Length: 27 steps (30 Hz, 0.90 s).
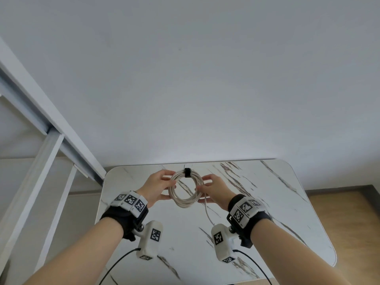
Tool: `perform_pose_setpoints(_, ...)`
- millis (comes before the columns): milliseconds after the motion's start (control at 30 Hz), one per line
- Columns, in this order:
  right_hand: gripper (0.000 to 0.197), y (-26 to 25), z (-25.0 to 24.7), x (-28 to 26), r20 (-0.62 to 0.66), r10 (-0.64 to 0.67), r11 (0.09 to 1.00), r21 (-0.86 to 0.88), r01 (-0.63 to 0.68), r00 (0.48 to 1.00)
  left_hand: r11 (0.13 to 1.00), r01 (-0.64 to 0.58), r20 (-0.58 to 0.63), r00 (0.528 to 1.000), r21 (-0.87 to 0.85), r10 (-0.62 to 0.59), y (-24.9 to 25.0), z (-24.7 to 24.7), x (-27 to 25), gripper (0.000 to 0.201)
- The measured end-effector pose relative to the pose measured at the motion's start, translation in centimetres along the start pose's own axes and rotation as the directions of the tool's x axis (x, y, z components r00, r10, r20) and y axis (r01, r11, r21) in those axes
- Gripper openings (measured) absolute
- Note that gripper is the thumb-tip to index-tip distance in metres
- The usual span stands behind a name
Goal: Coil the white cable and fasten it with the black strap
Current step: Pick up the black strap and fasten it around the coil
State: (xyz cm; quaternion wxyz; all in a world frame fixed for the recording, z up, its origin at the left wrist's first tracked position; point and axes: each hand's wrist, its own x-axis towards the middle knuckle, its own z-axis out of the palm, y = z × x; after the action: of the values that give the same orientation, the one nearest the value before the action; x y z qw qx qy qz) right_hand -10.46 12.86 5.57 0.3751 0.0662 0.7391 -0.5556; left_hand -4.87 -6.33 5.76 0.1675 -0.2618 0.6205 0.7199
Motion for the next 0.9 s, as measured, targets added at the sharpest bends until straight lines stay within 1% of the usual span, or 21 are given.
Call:
perform_pose_setpoints(133, 0.037, 2.4, 0.9, 1.0, -0.034, 0.085, 0.994, 0.074, -0.082, 0.996, 0.997, 0.076, -0.004, 0.997, -0.008, -0.076, -2.6, -0.4, 1.3, 0.026)
perform_pose_setpoints(200, 0.036, 3.3, 1.2, 1.5, -0.046, 0.117, 0.987, 0.112, -0.111, 0.992, 0.995, 0.103, -0.01, 0.995, -0.005, -0.103, -3.5, -0.5, 1.9, 0.024)
perform_pose_setpoints(367, 0.031, 4.8, 1.6, 2.9, -0.078, 0.162, 0.981, 0.125, -0.152, 0.984, 0.984, 0.176, -0.02, 0.984, -0.005, -0.176, -5.1, -0.5, 3.3, 0.029)
perform_pose_setpoints(433, 0.033, 5.2, 1.7, 3.4, -0.093, 0.178, 0.978, 0.122, -0.166, 0.98, 0.978, 0.207, -0.029, 0.978, -0.017, -0.207, -5.7, -0.4, 3.7, 0.028)
perform_pose_setpoints(533, 0.036, 5.7, 1.8, 4.1, -0.118, 0.2, 0.976, 0.113, -0.187, 0.973, 0.965, 0.253, -0.059, 0.965, -0.062, -0.257, -6.2, -0.4, 4.5, 0.017)
perform_pose_setpoints(567, 0.038, 5.8, 1.8, 4.3, -0.132, 0.205, 0.976, 0.1, -0.193, 0.97, 0.96, 0.267, -0.061, 0.96, -0.079, -0.272, -6.3, -0.4, 4.6, 0.016)
perform_pose_setpoints(667, 0.045, 6.1, 1.7, 5.1, -0.178, 0.212, 0.976, 0.086, -0.199, 0.961, 0.945, 0.297, -0.036, 0.952, -0.137, -0.305, -6.4, -0.3, 5.2, 0.026)
perform_pose_setpoints(733, 0.049, 6.2, 1.7, 5.5, -0.206, 0.213, 0.977, 0.071, -0.202, 0.955, 0.932, 0.314, -0.029, 0.946, -0.179, -0.324, -6.4, -0.1, 5.5, 0.024)
perform_pose_setpoints(833, 0.052, 6.4, 1.8, 5.8, -0.2, 0.217, 0.976, 0.062, -0.209, 0.956, 0.917, 0.322, -0.024, 0.941, -0.235, -0.336, -6.6, 0.2, 5.6, 0.023)
perform_pose_setpoints(900, 0.054, 6.4, 1.9, 5.7, -0.198, 0.213, 0.977, 0.03, -0.211, 0.957, 0.916, 0.326, -0.013, 0.941, -0.235, -0.339, -6.7, 0.3, 5.4, 0.02)
